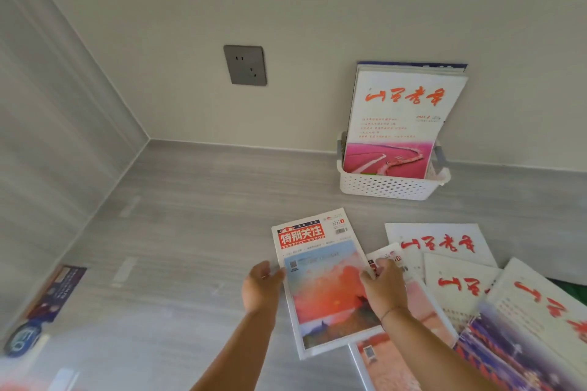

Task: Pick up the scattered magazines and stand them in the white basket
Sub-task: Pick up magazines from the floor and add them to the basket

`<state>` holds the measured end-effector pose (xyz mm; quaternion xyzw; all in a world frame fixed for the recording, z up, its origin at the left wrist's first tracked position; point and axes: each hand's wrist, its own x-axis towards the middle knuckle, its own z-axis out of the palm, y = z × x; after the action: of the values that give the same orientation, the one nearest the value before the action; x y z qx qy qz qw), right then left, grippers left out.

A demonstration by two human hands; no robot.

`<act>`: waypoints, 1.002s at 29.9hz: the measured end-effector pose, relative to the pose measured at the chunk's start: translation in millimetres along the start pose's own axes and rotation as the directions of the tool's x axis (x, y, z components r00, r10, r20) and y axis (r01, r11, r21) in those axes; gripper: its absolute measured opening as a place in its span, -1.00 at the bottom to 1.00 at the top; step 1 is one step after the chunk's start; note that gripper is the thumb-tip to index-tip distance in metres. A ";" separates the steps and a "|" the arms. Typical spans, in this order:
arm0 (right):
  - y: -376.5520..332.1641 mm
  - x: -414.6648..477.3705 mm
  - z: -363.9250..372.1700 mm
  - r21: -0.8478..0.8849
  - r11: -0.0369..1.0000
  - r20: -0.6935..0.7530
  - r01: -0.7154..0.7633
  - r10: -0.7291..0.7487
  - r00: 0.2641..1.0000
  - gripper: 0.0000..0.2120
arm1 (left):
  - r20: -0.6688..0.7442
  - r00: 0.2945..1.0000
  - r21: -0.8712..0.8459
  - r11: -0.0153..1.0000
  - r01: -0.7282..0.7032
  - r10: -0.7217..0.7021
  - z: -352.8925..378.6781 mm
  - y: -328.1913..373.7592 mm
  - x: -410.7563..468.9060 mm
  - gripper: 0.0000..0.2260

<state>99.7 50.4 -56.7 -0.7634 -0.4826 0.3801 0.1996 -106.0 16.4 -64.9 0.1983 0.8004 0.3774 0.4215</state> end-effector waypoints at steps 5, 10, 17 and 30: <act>1.2 -2.5 0.1 0.011 0.998 0.047 -0.063 0.062 0.997 -0.59 | 0.084 0.989 -0.136 0.982 0.132 -0.122 9.8 1.5 -11.5 -0.74; 2.9 0.8 -5.9 0.086 0.993 0.134 -0.083 0.070 0.988 -0.67 | 0.170 0.960 -0.212 0.943 0.255 -0.222 8.7 13.2 -10.1 -0.84; 0.7 4.4 -11.4 0.241 0.964 0.204 -0.109 0.059 0.977 -0.85 | 0.396 0.914 -0.161 0.973 0.163 -0.088 26.1 26.1 -26.1 -0.88; -17.2 56.4 -91.5 0.542 0.840 0.322 -0.016 -0.190 0.928 -0.79 | 0.632 0.733 -0.121 0.966 -0.227 0.251 26.7 113.8 -9.0 -0.88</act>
<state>174.2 114.1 -9.2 -0.5705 -0.4201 0.6242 0.3294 -79.0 94.7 18.0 0.4089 0.5688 0.3519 0.6208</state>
